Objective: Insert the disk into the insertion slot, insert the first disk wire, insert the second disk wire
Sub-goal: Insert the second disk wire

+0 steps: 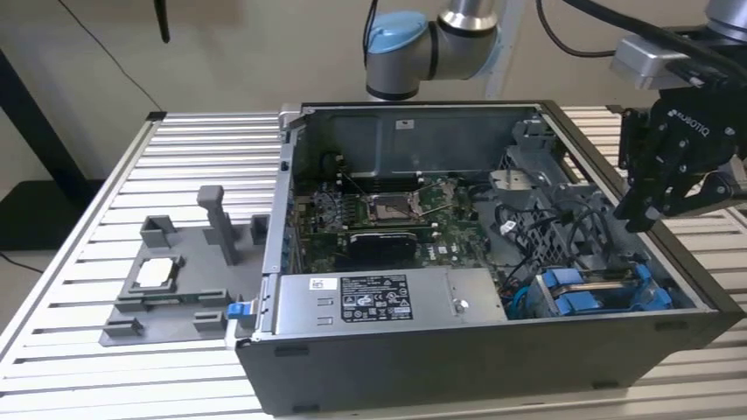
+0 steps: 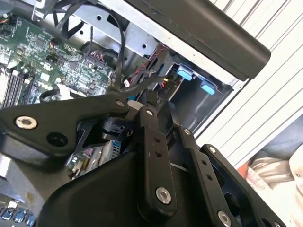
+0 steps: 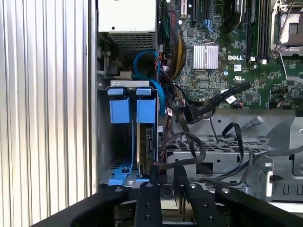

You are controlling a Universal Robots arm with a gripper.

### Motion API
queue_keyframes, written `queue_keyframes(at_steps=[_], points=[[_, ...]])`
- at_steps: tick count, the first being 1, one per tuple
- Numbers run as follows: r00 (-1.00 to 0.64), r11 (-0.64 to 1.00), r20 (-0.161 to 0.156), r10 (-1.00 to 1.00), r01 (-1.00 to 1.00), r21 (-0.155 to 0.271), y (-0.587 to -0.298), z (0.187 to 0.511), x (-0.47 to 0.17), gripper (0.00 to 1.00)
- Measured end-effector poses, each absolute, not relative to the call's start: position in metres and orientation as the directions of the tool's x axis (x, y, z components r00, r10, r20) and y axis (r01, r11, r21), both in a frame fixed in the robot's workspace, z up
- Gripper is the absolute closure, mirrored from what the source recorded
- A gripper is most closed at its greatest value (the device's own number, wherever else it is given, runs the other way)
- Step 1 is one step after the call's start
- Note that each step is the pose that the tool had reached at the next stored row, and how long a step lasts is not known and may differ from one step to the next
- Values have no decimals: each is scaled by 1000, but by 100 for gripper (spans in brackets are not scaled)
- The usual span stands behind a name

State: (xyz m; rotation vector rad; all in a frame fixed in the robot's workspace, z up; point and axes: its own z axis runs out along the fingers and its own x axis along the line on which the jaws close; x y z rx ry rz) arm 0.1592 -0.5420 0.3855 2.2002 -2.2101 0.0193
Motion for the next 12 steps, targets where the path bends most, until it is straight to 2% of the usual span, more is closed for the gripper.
queue_keyframes(at_steps=[12], points=[[-4,5,25,-1000,-1000,6,-539,386,142,73]])
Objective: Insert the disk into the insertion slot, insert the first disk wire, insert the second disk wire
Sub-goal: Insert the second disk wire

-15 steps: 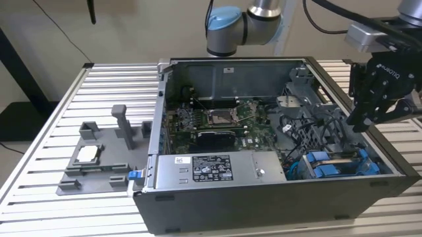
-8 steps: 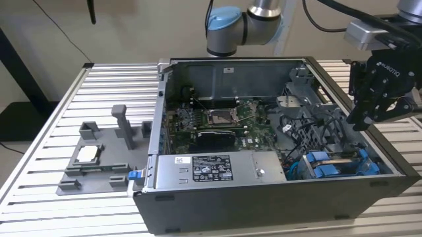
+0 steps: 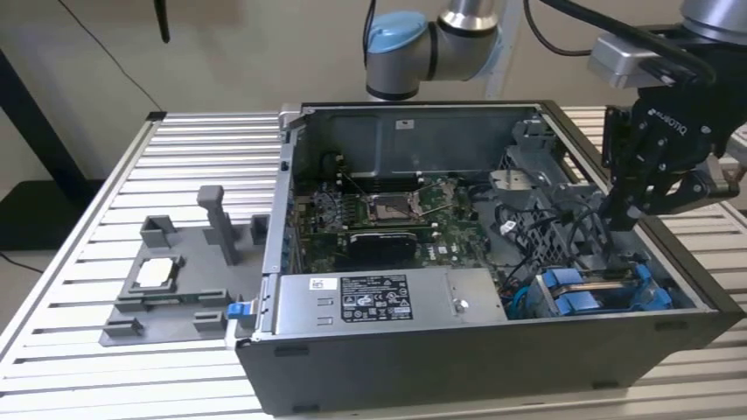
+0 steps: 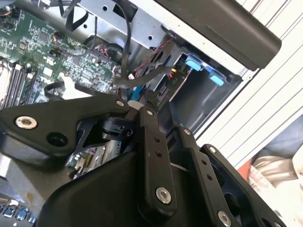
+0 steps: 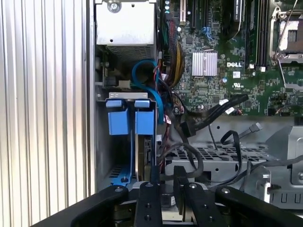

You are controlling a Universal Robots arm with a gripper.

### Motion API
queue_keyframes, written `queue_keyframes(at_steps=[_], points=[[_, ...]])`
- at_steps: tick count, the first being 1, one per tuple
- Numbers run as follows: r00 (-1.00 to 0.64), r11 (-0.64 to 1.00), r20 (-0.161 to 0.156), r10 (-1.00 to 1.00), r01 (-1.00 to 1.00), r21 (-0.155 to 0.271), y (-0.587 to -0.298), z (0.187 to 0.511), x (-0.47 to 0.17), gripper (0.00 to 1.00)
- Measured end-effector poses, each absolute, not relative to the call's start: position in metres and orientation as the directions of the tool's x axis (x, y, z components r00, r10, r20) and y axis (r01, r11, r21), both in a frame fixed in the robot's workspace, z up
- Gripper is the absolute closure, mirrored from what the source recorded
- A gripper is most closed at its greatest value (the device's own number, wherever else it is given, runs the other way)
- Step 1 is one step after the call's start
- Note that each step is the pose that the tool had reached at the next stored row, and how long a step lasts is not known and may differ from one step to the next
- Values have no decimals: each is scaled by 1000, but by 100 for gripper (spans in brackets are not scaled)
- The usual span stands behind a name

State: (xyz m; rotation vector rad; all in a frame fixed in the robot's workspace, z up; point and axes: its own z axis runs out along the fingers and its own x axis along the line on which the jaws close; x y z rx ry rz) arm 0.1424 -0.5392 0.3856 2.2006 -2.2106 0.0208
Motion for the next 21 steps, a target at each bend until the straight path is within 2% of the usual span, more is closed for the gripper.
queue_keyframes(at_steps=[15,21], points=[[-2,2,27,-1000,-1000,3,-511,386,125,73],[27,-27,74,-997,-1000,3,-506,386,122,73]])
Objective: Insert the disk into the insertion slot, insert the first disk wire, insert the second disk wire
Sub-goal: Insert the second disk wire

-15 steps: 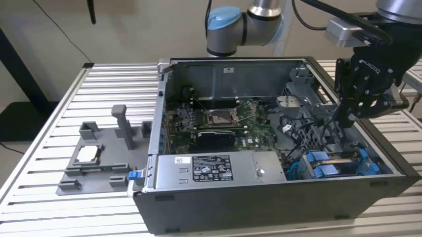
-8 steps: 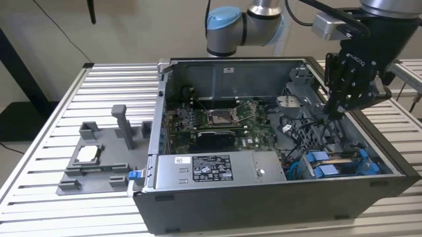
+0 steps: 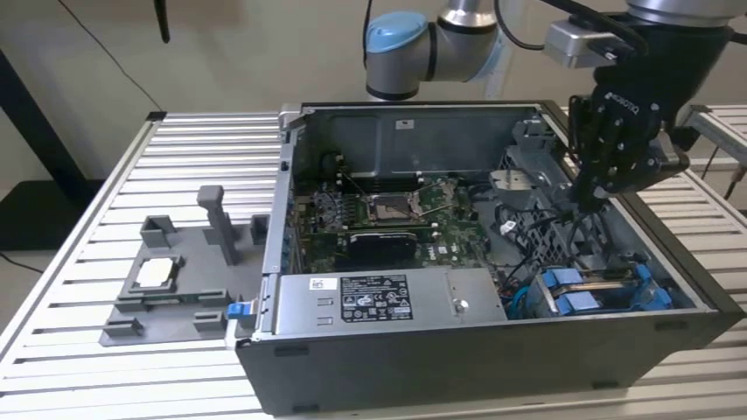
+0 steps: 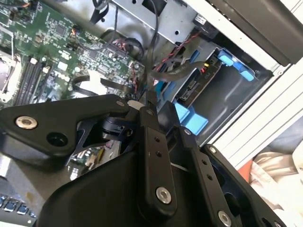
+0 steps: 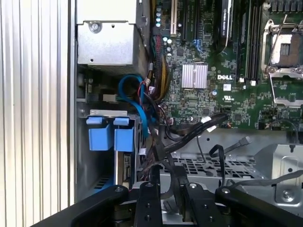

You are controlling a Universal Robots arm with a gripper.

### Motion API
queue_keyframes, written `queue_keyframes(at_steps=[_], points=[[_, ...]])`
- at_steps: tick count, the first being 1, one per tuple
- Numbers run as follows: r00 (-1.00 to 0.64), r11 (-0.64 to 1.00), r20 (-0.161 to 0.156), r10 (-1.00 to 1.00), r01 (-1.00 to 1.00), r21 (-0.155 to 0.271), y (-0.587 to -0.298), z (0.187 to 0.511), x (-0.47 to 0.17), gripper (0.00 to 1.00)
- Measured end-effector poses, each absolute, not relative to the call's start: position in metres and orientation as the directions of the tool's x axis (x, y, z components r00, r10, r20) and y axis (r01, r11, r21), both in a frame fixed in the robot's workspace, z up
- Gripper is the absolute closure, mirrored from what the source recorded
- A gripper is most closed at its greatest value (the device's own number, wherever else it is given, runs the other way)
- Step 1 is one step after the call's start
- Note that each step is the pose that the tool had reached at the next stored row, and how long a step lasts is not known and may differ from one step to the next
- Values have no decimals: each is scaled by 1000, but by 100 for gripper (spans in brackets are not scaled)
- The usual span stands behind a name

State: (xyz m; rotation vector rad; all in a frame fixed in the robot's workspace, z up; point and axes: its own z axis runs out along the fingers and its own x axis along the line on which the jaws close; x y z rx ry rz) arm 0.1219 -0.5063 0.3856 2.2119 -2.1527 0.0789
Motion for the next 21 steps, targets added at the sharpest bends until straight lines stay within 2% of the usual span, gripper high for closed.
queue_keyframes(at_steps=[12,21], points=[[93,-93,134,-987,-996,4,-497,385,115,73],[92,-98,180,-979,-995,-21,-491,383,100,73]])
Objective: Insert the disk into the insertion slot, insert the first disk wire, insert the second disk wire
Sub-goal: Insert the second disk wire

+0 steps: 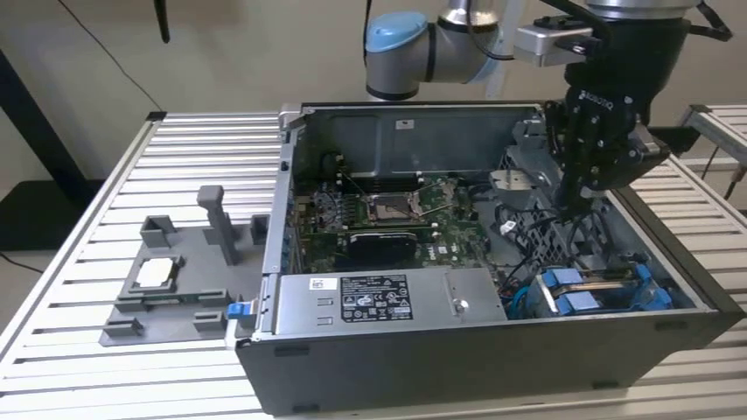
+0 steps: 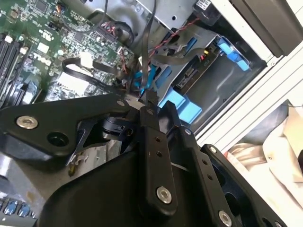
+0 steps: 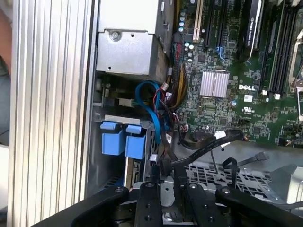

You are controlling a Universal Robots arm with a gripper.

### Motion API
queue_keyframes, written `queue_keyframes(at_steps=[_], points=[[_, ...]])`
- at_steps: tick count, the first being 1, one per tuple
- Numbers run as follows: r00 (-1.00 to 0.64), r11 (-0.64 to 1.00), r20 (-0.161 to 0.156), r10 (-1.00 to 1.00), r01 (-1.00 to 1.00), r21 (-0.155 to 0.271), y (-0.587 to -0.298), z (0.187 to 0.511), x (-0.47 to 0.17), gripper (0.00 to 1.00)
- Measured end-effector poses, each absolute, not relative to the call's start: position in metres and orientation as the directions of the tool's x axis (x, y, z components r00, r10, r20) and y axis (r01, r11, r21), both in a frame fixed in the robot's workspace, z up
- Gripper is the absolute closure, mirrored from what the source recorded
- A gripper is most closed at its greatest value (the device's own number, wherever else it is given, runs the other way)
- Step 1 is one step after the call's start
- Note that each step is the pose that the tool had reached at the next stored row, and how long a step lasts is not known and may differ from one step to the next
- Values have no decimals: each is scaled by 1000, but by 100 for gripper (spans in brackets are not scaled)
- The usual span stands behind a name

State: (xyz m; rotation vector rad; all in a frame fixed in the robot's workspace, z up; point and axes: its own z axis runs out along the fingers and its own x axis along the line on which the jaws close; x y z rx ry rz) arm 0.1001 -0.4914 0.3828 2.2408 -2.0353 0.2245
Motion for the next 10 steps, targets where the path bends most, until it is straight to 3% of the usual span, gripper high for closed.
queue_keyframes(at_steps=[10], points=[[86,-102,209,-974,-992,-68,-486,376,81,73]])
